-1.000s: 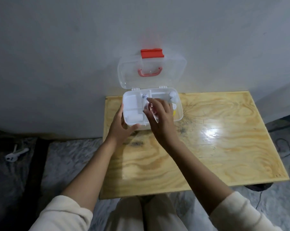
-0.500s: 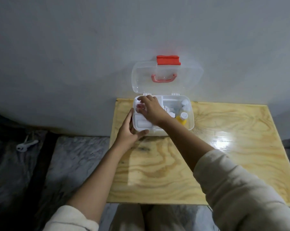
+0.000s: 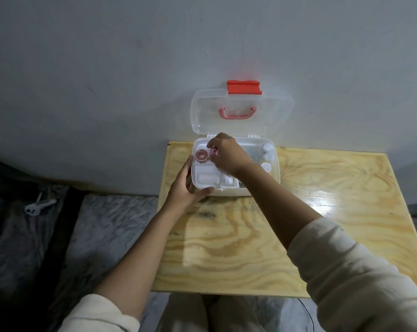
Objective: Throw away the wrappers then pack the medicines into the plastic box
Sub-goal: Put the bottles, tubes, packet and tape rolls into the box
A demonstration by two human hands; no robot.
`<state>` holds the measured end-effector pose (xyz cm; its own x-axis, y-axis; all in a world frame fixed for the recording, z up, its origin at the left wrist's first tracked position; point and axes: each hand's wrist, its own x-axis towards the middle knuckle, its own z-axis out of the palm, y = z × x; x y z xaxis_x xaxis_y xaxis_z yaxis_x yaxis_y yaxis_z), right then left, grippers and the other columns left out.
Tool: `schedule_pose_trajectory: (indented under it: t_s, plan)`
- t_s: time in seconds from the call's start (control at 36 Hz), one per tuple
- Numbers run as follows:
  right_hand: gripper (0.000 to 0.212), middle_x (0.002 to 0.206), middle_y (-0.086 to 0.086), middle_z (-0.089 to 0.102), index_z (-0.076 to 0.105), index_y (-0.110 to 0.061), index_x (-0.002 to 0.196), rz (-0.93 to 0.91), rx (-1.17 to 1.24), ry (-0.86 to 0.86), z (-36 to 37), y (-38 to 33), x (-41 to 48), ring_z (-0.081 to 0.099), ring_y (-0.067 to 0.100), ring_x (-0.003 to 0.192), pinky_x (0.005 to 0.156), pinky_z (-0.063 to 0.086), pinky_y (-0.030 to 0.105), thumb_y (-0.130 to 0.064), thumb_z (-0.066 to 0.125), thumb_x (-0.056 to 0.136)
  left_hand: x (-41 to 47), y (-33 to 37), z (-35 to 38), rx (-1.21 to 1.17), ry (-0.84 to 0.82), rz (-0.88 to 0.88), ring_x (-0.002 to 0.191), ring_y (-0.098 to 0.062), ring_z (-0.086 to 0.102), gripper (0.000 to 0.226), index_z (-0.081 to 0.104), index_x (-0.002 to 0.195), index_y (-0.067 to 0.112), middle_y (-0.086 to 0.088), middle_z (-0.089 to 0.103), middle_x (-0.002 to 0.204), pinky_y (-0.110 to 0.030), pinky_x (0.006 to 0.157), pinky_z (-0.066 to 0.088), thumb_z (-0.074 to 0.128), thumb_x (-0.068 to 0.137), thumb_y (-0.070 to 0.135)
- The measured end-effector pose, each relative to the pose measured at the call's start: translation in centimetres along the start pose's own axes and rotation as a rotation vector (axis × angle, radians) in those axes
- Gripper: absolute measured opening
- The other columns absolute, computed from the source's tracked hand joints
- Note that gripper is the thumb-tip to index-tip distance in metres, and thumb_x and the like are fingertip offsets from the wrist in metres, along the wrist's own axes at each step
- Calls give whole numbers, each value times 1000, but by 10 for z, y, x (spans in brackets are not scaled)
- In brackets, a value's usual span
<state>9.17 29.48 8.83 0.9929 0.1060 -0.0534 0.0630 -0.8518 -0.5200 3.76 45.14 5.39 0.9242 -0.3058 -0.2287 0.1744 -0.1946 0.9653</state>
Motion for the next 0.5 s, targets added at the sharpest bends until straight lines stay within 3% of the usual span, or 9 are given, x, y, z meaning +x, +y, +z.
schedule_pose_trajectory:
  t_s: [0.08, 0.25, 0.5]
  plan:
    - [38, 115, 20, 56, 56, -1, 117, -5, -41, 7, 1, -3, 2, 57, 33, 98, 84, 47, 34, 9, 55, 81, 1, -1, -2, 27, -11, -17, 107, 28, 45, 94, 29, 136, 44, 40, 45, 121, -9, 90, 44, 79, 56, 46]
    - [18, 95, 20, 62, 56, 2, 95, -6, -54, 12, -8, -7, 7, 50, 27, 77, 63, 40, 30, 8, 53, 78, 3, -7, -2, 0, 7, -4, 108, 24, 46, 88, 28, 147, 29, 26, 47, 127, -10, 91, 46, 78, 76, 9]
    - [24, 97, 23, 64, 66, 6, 99, -77, -118, 14, -11, -6, 10, 60, 34, 86, 79, 54, 41, 9, 53, 78, 3, -6, -1, -22, 2, -5, 103, 29, 46, 88, 27, 148, 24, 31, 44, 123, -6, 85, 44, 76, 77, 6]
